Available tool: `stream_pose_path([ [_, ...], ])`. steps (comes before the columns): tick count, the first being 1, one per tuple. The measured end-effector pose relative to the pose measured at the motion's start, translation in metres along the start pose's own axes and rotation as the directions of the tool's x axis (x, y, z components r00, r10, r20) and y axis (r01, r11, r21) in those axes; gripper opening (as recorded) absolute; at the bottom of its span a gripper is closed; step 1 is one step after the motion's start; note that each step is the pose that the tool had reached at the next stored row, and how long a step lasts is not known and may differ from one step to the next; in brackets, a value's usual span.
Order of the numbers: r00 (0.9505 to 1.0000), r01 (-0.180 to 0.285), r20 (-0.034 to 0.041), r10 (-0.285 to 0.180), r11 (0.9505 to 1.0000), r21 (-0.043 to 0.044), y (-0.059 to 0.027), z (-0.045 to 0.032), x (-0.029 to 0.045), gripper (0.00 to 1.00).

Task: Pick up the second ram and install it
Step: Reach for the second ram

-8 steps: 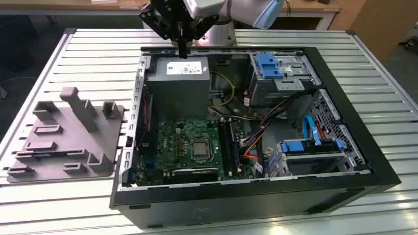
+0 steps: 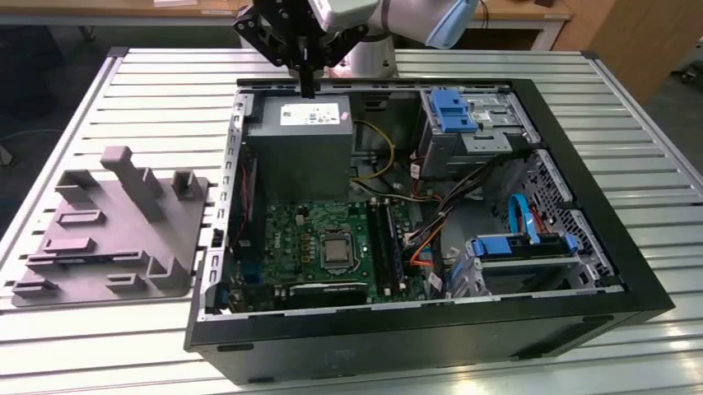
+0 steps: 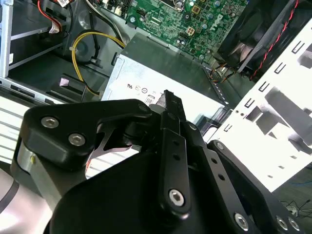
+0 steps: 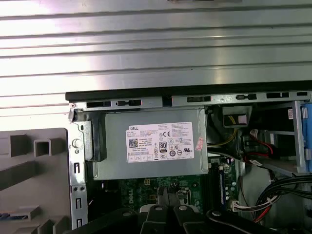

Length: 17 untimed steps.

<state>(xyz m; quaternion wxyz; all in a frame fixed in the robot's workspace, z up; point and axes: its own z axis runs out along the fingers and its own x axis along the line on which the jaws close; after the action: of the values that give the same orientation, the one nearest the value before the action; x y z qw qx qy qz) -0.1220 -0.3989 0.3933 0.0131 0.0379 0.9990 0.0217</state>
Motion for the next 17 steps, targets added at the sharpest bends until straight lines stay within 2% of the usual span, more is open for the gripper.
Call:
stream_pose_path([
  [6, 1.0000, 0.000, 0.0000, 0.000, 1.0000, -0.0001, -0.0001, -0.0001, 0.0017, 0.10],
  [17, 1.0000, 0.000, -0.0001, 0.000, 1.0000, -0.0013, -0.0013, -0.0005, 0.0173, 0.10],
])
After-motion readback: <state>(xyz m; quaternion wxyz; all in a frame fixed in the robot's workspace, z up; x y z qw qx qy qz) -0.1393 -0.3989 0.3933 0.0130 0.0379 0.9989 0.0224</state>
